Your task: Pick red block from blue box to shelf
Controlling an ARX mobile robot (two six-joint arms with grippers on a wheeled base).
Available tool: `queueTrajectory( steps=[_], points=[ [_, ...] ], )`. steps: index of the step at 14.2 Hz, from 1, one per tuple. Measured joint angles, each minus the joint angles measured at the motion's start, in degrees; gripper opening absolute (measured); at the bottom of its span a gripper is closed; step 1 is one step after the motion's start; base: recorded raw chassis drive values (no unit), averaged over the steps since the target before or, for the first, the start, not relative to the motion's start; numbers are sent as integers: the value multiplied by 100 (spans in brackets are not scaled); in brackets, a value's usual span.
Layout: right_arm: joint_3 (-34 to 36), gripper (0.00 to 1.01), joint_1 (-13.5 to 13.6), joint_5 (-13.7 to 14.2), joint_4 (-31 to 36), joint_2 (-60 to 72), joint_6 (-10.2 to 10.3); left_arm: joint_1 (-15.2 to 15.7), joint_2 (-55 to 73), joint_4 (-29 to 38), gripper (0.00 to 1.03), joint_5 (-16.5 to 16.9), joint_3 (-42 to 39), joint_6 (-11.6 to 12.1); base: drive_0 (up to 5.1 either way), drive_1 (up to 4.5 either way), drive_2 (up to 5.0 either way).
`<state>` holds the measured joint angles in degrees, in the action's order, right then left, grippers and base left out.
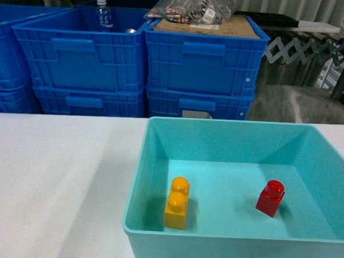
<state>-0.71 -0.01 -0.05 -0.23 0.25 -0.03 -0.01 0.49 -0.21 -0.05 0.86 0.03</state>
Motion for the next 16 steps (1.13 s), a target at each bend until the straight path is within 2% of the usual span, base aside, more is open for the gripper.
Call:
queueTrajectory(
  steps=[16],
  points=[
    [0, 98, 0, 0, 0, 0, 0, 0, 0, 0, 98, 0, 0, 0, 0, 0, 0]
  ],
)
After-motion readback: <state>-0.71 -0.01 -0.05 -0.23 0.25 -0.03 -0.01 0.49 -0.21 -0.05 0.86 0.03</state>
